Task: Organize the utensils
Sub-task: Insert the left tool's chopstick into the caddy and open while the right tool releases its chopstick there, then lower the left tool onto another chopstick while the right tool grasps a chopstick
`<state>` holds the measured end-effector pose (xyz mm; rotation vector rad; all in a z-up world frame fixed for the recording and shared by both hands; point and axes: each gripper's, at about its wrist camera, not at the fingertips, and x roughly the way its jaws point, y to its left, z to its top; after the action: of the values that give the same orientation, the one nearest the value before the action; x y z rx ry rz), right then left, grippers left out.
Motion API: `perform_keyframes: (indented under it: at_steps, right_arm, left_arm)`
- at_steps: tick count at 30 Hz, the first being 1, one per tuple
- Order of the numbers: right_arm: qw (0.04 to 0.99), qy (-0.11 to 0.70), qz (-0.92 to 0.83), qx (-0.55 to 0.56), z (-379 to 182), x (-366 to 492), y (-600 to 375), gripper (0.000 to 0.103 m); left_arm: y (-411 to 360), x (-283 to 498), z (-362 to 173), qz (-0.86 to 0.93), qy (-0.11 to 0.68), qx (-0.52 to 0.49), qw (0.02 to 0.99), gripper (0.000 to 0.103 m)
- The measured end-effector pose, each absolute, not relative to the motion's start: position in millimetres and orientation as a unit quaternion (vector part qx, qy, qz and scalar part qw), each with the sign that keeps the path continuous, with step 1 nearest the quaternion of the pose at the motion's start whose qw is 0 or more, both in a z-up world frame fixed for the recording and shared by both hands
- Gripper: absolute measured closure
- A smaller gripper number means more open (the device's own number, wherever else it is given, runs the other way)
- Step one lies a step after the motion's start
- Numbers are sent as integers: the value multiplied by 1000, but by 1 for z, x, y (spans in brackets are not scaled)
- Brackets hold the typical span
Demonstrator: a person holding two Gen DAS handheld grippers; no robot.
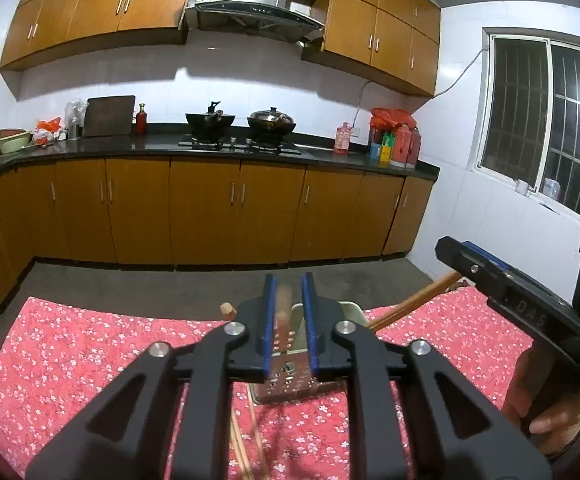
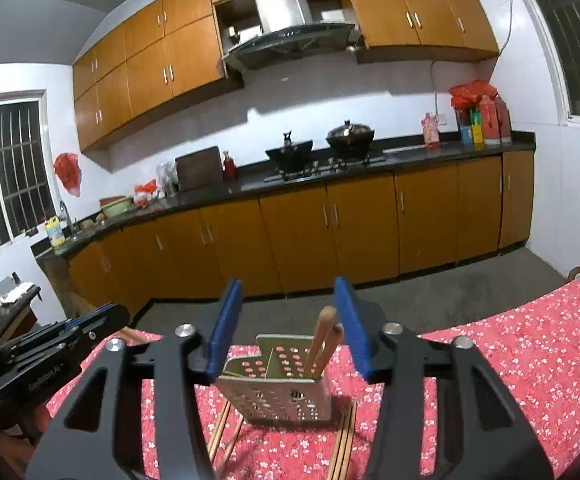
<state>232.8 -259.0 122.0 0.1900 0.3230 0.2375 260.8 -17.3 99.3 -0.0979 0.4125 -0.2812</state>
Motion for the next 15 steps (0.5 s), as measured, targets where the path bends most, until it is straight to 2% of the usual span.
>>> perform_keyframes:
  at_steps: [6, 10, 15]
  right_arm:
    - [978, 146, 117, 97, 132, 224, -262, 53]
    - [982, 127, 108, 93, 138, 203, -273, 53]
    - [984, 149, 63, 78, 115, 186, -295, 53]
  left_arm:
    - [-8, 248, 107, -135, 188, -59, 971, 86]
    - [6, 228, 113, -128, 169, -67, 975, 81]
    - [32, 201, 98, -91, 175, -74, 978, 80]
